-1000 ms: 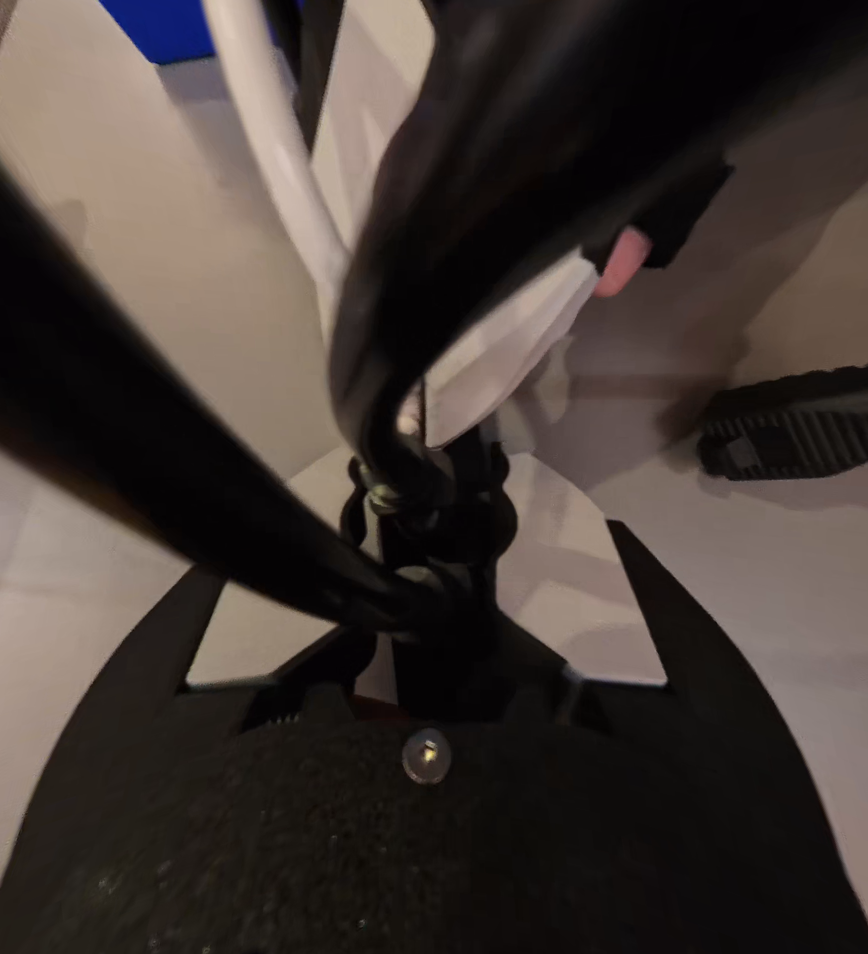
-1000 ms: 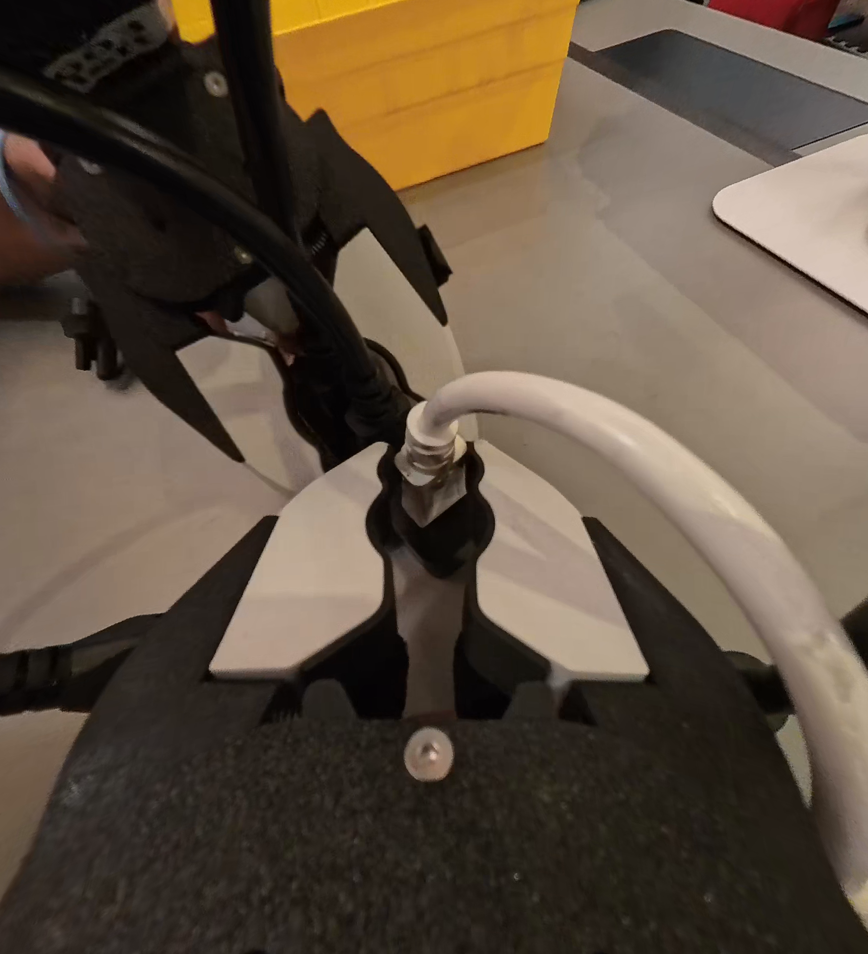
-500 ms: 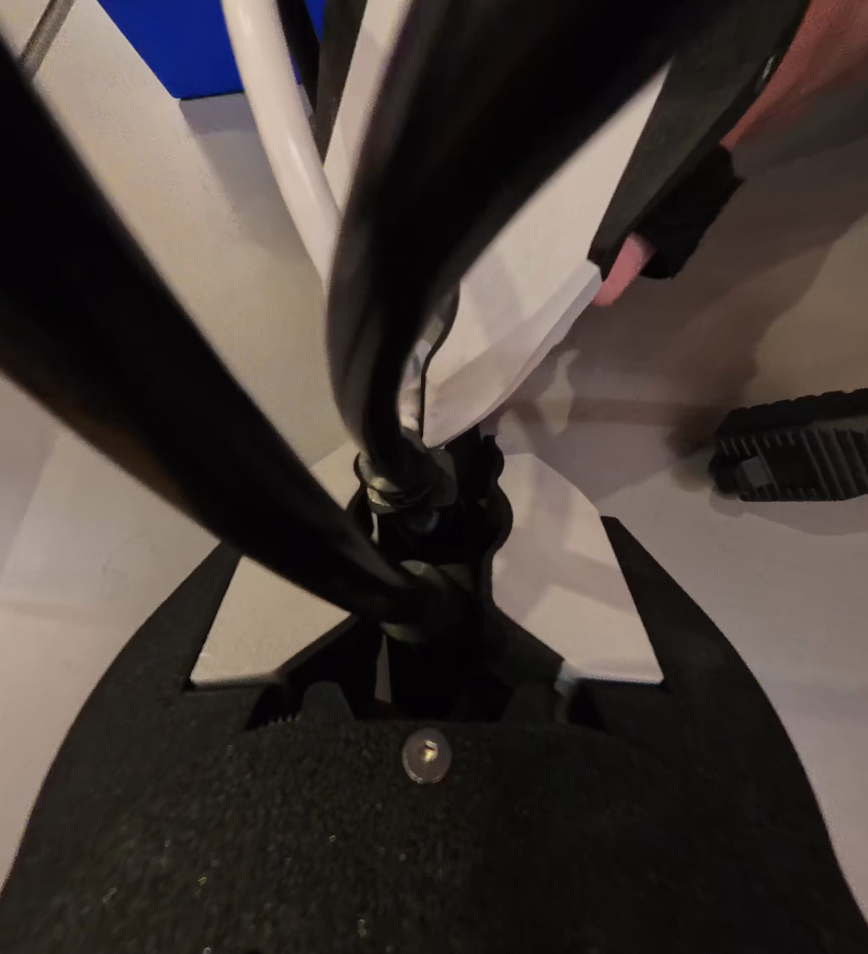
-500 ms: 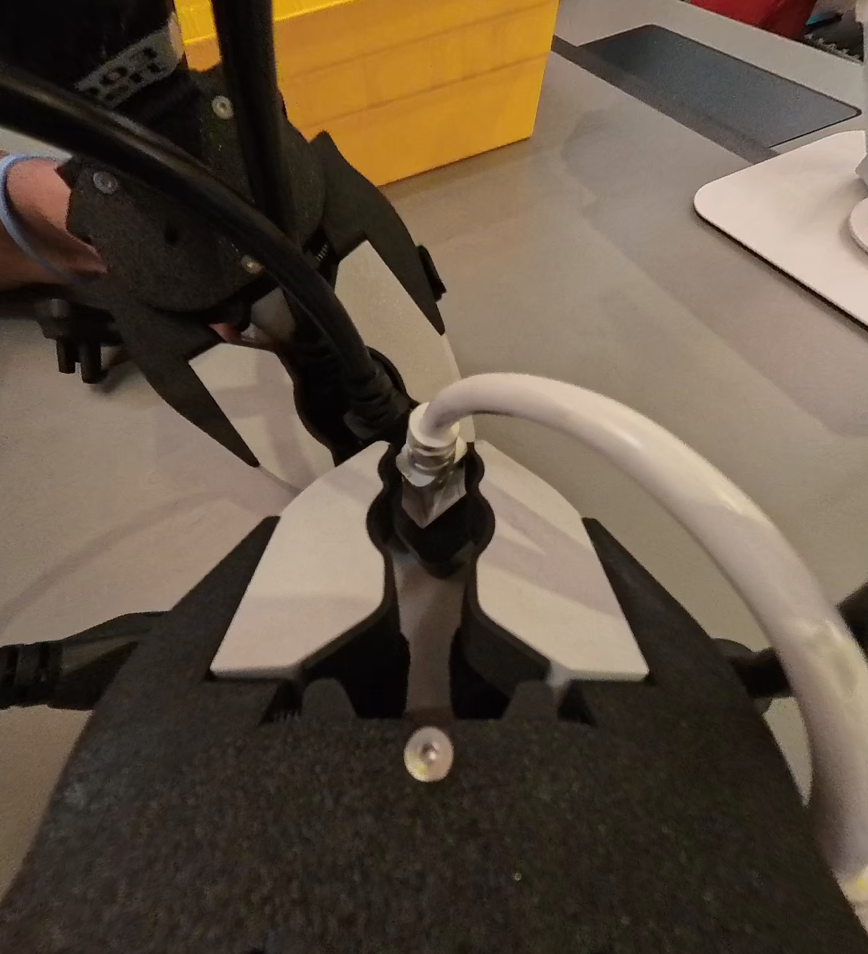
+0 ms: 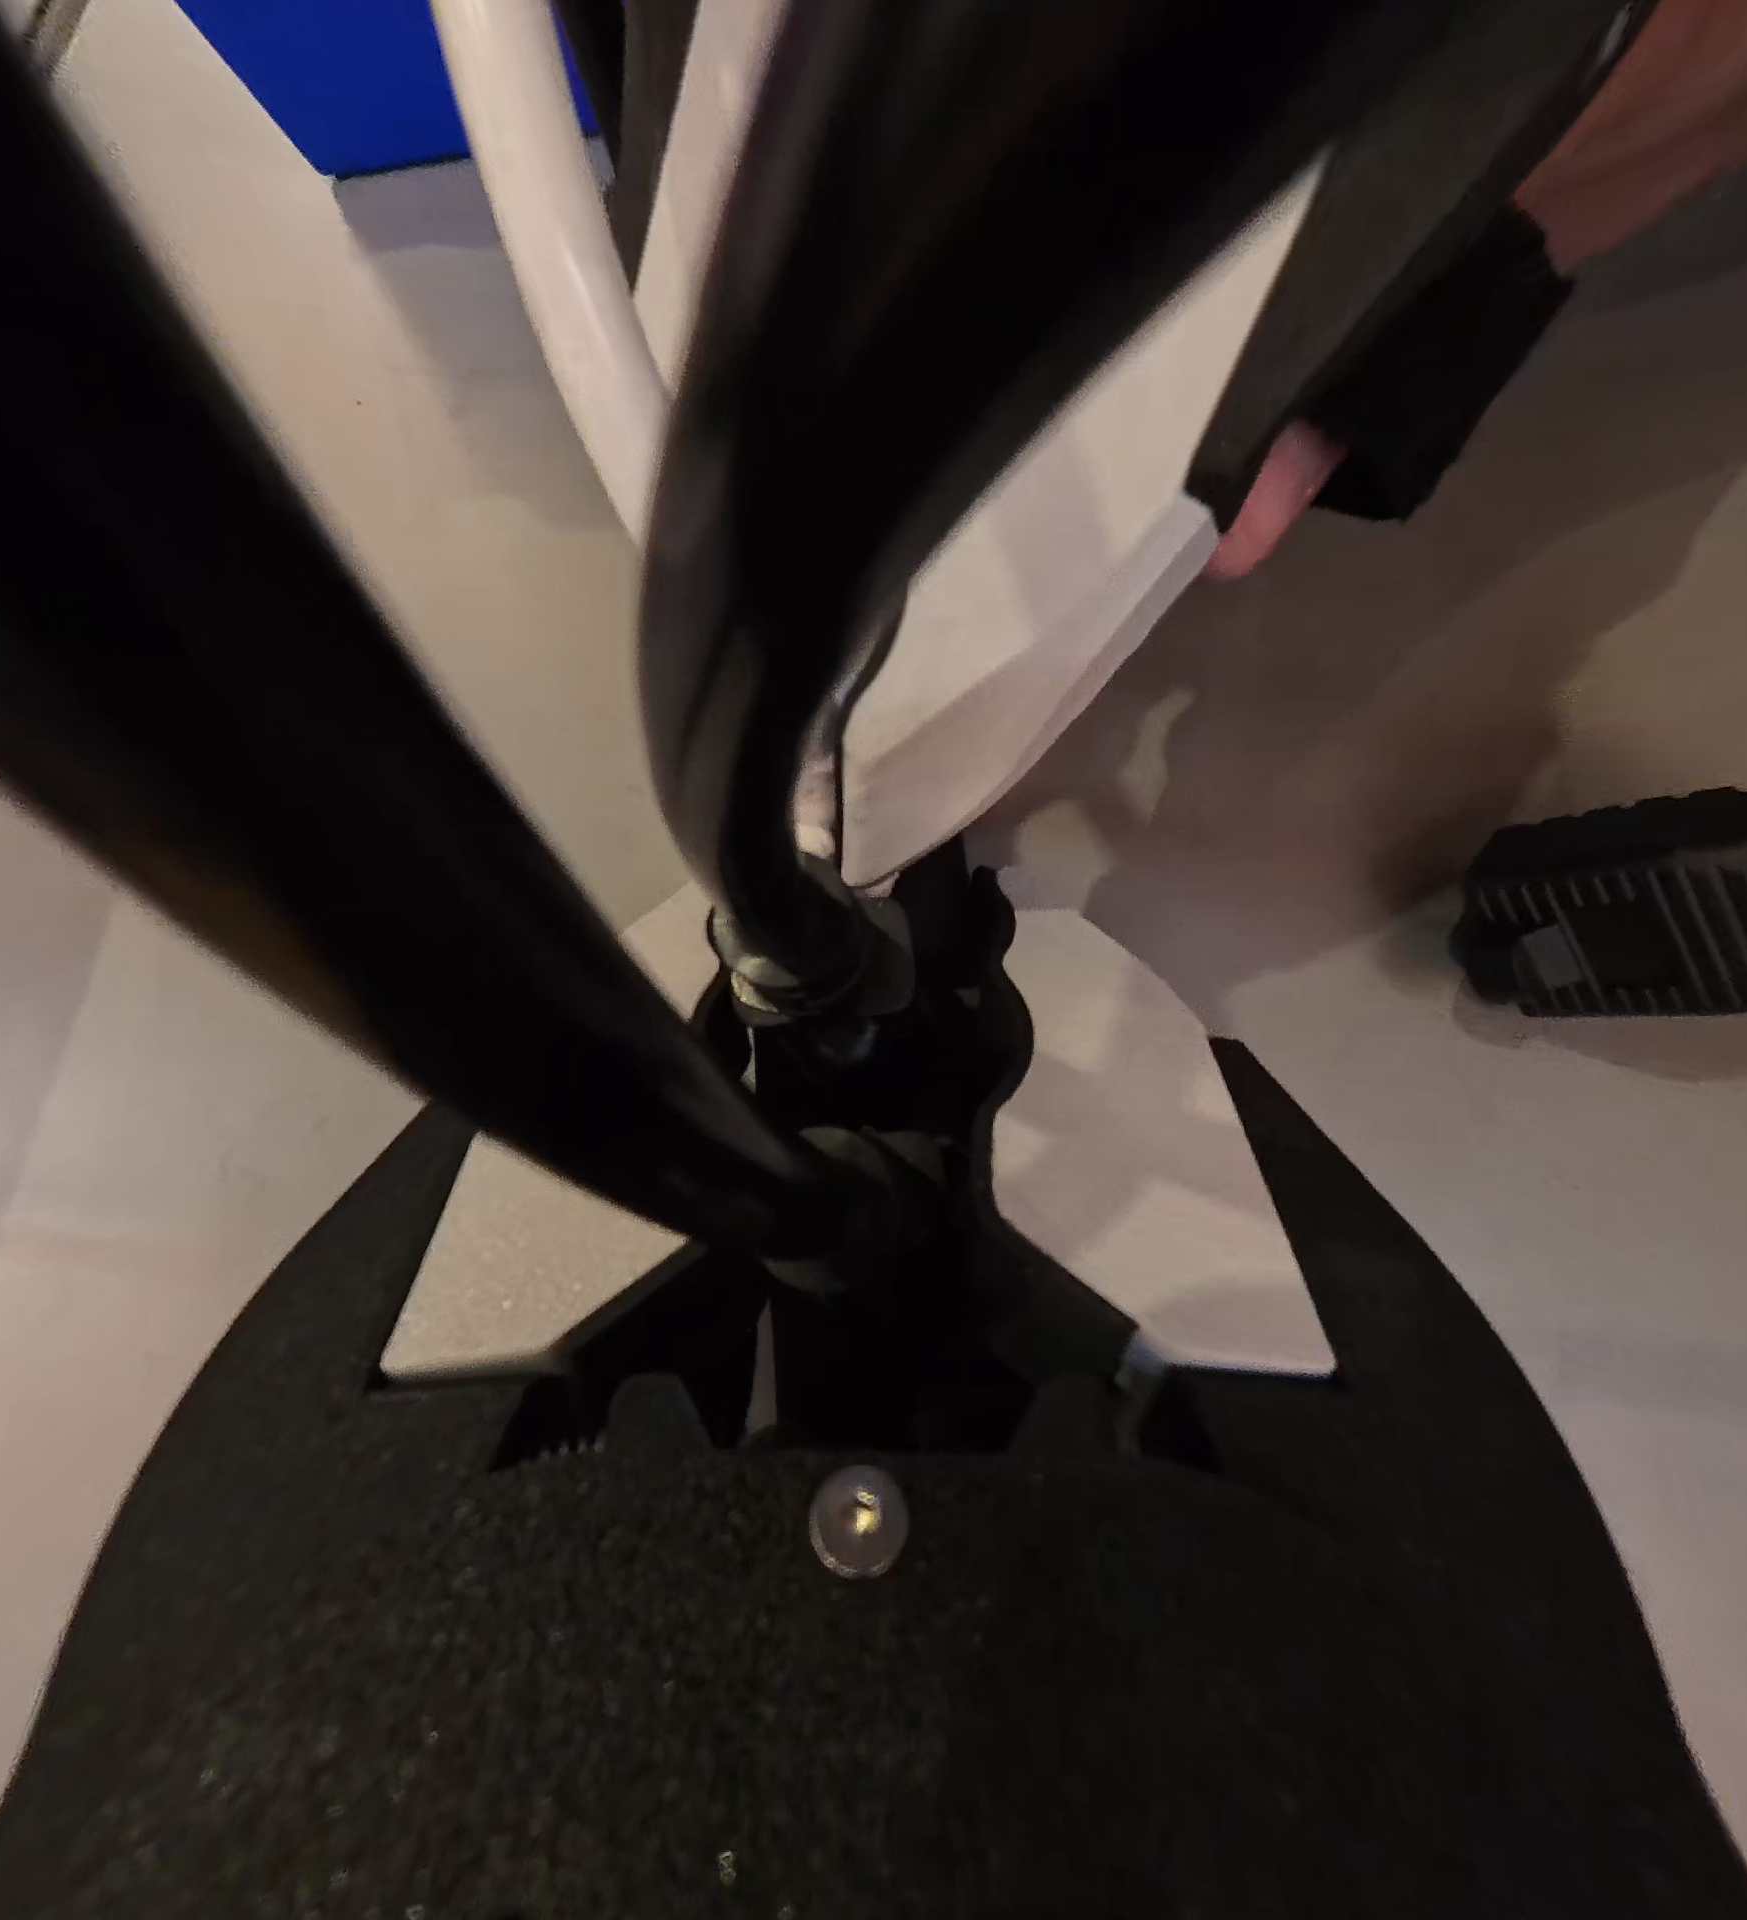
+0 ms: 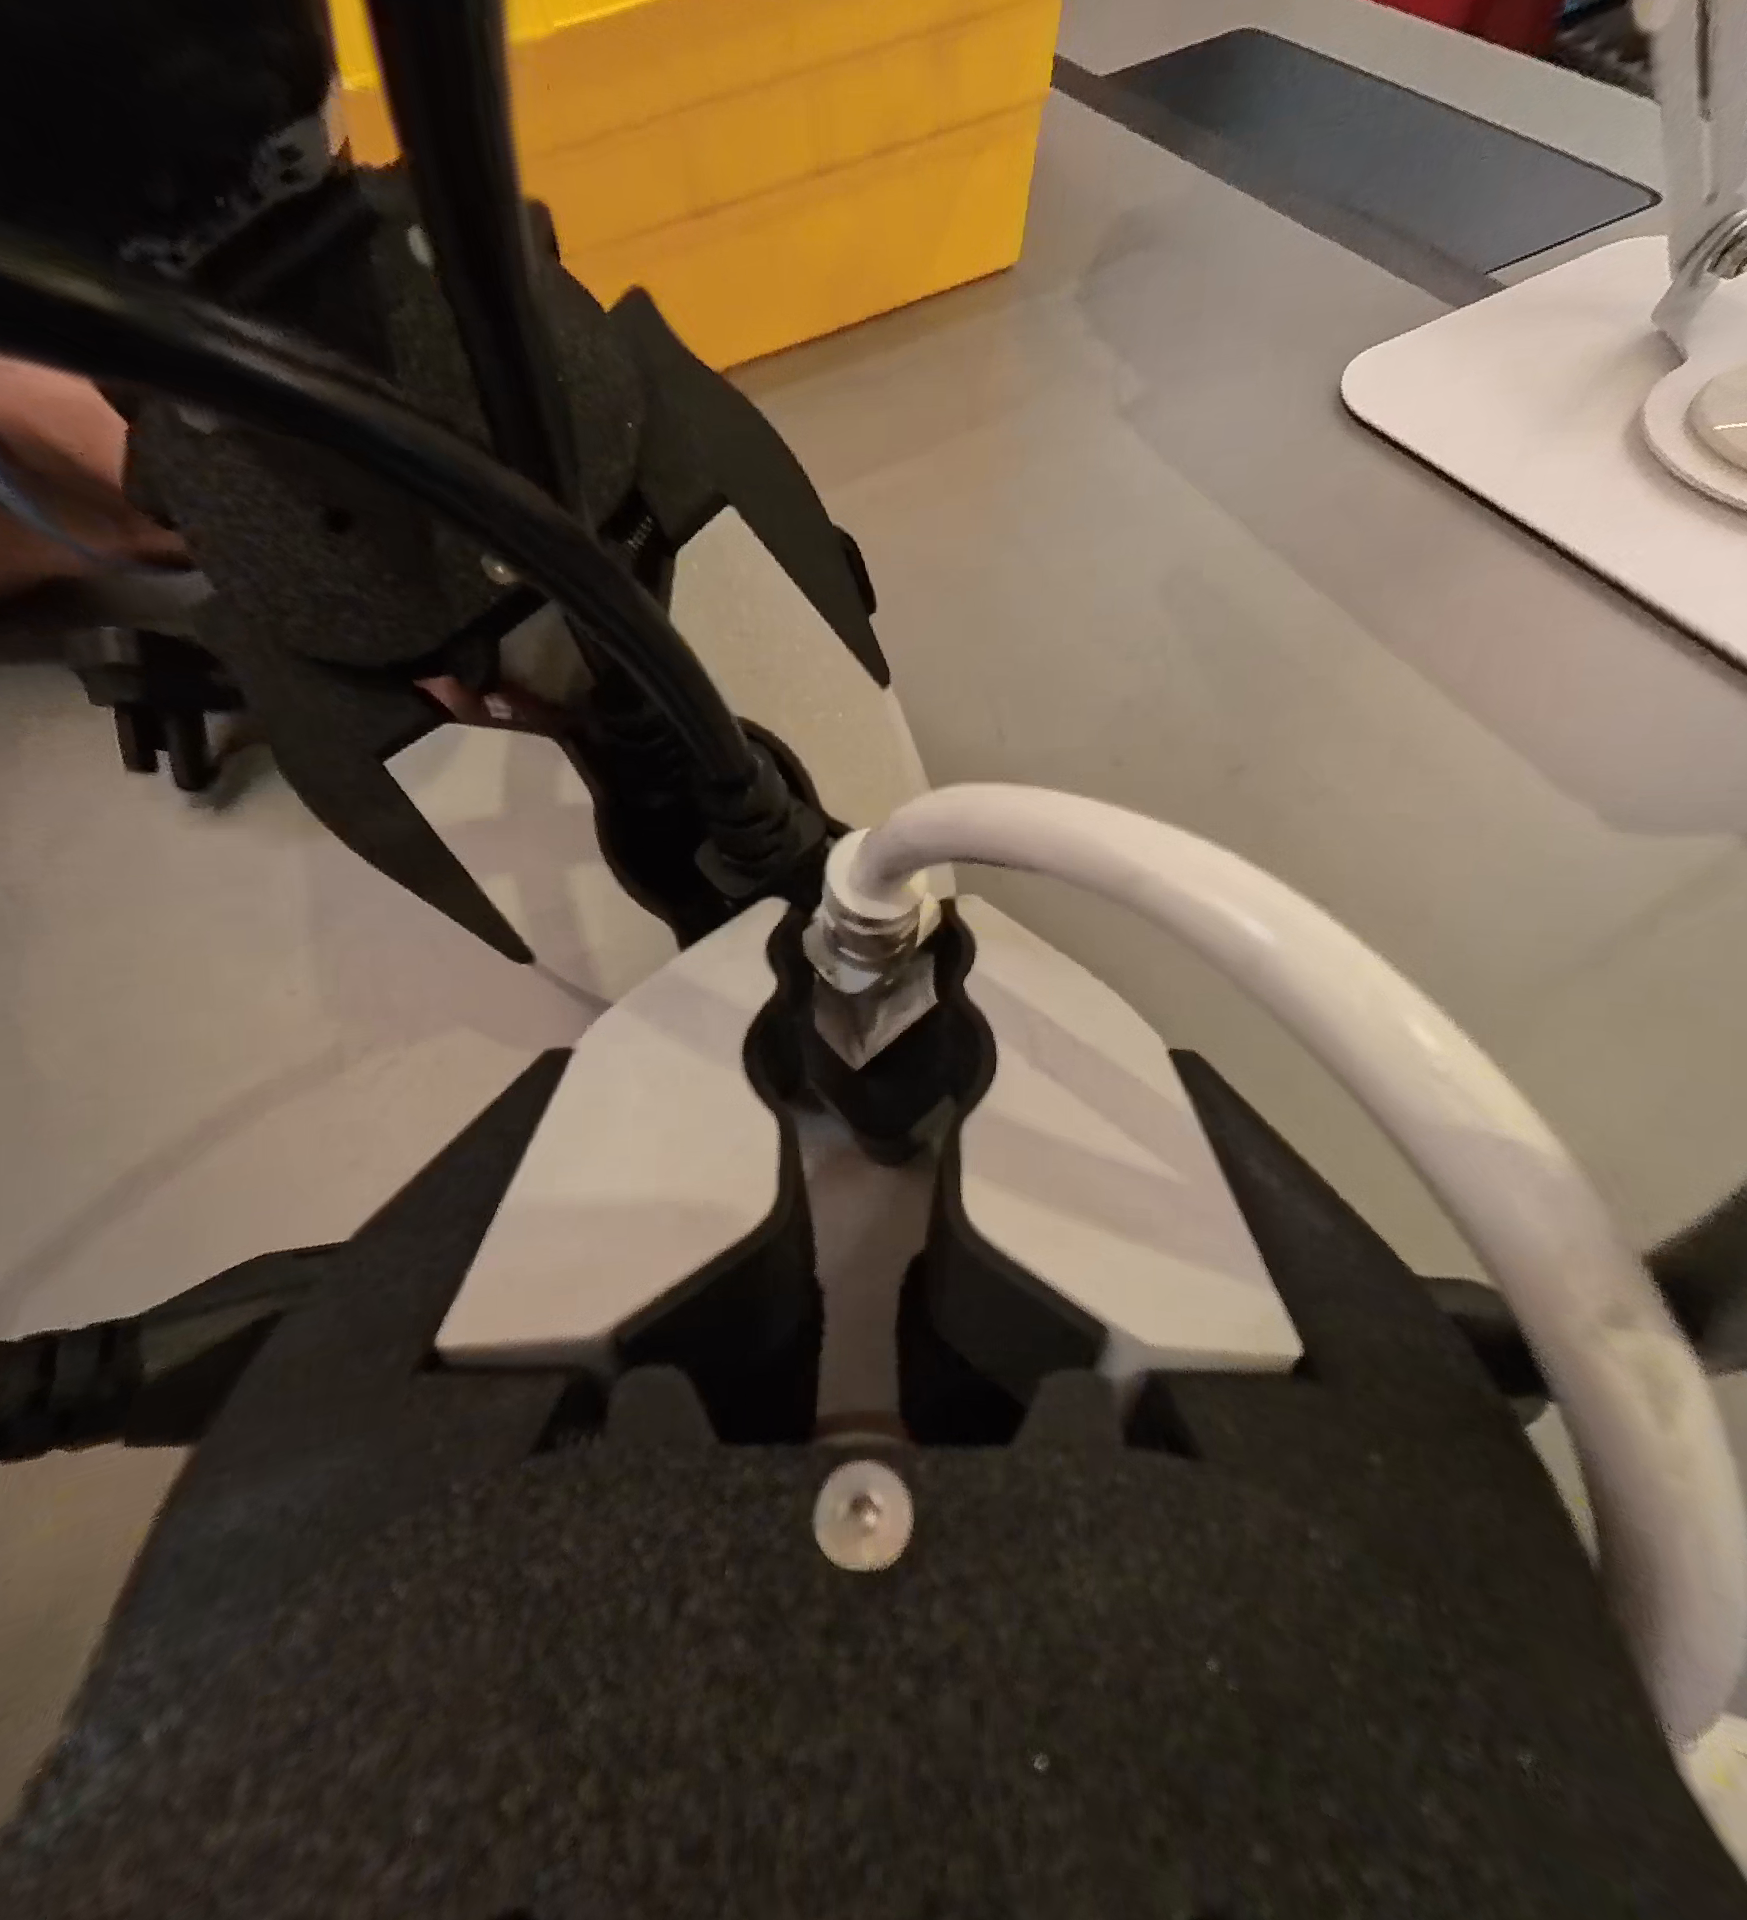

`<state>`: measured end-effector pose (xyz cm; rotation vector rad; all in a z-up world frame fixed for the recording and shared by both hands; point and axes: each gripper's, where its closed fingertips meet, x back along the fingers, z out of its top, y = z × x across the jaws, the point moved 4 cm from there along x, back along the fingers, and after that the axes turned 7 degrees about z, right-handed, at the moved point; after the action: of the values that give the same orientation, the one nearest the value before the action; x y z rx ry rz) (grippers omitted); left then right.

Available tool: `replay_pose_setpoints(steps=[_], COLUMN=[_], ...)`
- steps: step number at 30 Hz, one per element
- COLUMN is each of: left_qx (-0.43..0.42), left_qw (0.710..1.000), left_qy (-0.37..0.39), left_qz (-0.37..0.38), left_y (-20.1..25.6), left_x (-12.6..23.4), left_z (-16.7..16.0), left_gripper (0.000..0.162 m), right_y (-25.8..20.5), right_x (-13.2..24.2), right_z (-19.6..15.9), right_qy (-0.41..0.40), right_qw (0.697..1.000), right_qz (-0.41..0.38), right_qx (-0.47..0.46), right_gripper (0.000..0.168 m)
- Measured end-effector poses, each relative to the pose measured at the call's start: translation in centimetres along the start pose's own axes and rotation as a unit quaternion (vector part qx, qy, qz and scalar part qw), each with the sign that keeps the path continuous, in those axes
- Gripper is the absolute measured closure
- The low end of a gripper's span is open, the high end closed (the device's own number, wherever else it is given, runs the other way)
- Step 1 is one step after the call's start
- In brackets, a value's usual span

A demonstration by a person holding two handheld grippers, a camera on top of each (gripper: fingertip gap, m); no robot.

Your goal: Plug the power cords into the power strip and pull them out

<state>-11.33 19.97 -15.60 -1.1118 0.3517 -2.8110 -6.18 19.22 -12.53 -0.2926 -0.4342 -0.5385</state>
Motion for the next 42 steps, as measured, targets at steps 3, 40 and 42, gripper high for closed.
replay_pose_setpoints(steps=[3,40,42], left_qx=[-0.002,0.006,0.006], left_qw=[1.0,1.0,1.0], left_qy=[-0.001,-0.001,0.007], left_qz=[0.004,0.023,0.007], left_y=[-0.1,-0.3,0.2], left_x=[0.0,-1.0,-1.0], left_z=[0.1,0.7,0.8], left_gripper=[0.12,0.12,0.119], right_y=[0.1,0.7,0.8], right_x=[0.1,0.8,1.5], right_z=[0.1,0.0,-0.4], right_qy=[0.002,-0.009,0.001], right_qw=[1.0,0.999,0.999], right_qz=[-0.004,-0.045,-0.029], right_qx=[0.004,0.025,0.016], right_gripper=[0.148,0.148,0.147])
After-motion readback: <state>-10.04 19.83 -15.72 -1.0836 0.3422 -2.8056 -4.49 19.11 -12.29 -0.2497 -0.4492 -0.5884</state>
